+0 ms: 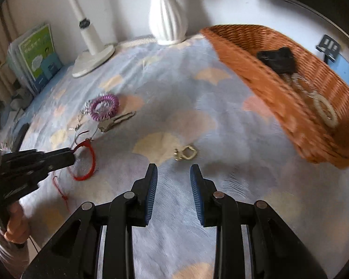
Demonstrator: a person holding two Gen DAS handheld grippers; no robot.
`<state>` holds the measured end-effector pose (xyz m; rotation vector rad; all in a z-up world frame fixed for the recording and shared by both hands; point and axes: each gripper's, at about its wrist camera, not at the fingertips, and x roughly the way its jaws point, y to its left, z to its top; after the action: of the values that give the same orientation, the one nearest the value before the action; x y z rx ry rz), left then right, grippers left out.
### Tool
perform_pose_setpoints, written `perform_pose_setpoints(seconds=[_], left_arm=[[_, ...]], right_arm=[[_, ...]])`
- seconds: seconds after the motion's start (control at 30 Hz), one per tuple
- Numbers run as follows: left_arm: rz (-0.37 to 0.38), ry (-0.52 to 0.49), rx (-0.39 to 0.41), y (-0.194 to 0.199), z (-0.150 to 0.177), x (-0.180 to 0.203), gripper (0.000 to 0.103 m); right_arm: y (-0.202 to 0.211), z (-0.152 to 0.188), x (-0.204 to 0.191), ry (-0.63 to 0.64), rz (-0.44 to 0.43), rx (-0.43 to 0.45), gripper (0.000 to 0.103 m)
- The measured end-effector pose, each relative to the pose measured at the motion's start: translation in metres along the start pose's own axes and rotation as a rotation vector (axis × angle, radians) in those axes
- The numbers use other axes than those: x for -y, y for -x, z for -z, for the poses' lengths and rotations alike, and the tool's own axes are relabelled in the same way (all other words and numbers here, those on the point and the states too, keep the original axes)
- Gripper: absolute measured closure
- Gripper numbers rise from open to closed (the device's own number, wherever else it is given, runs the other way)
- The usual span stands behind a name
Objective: Organize jewelry
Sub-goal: 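Grasp the red string bracelet with the left tool while the right tool reaches toward the gold charm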
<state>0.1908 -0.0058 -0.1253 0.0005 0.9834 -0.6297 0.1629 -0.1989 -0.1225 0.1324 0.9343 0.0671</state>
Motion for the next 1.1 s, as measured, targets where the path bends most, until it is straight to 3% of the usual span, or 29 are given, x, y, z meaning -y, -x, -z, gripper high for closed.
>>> perform_pose_setpoints(seconds=[0.13, 0.3, 0.43, 0.5, 0.97, 1.03, 1.1], left_arm=[[0.006, 0.003, -0.014, 0.004, 0.011, -0.002, 0.096], [0.069, 0.040, -0.008, 0.005, 0.011, -0.010, 0.097], [0.095, 0.037, -0.007, 0.006, 0.012, -0.009, 0.096], [0.092, 0.030, -0.007, 0.006, 0.013, -0.007, 0.097], [0.095, 0.024, 0.017, 0.012, 0.013, -0.002, 0.097], [0.123, 0.039, 0.017, 0.012, 0.013, 0.000, 0.097], [0.131, 0.038, 0.017, 0.014, 0.011, 0.004, 0.097]], right_arm=[[-0.008, -0.004, -0.007, -0.002, 0.019, 0.016, 0.071], [-0.015, -0.015, -0.009, -0.016, 0.037, 0.019, 0.072], [-0.019, -0.017, -0.020, 0.034, 0.141, 0.026, 0.089], [-0.018, -0.016, -0.023, 0.051, 0.142, 0.028, 0.099], [0.059, 0.027, -0.003, 0.033, -0.198, 0.126, 0.102], [0.066, 0.028, 0.004, 0.003, -0.205, 0.136, 0.102], [0.068, 0.025, 0.009, -0.010, -0.155, 0.150, 0.102]])
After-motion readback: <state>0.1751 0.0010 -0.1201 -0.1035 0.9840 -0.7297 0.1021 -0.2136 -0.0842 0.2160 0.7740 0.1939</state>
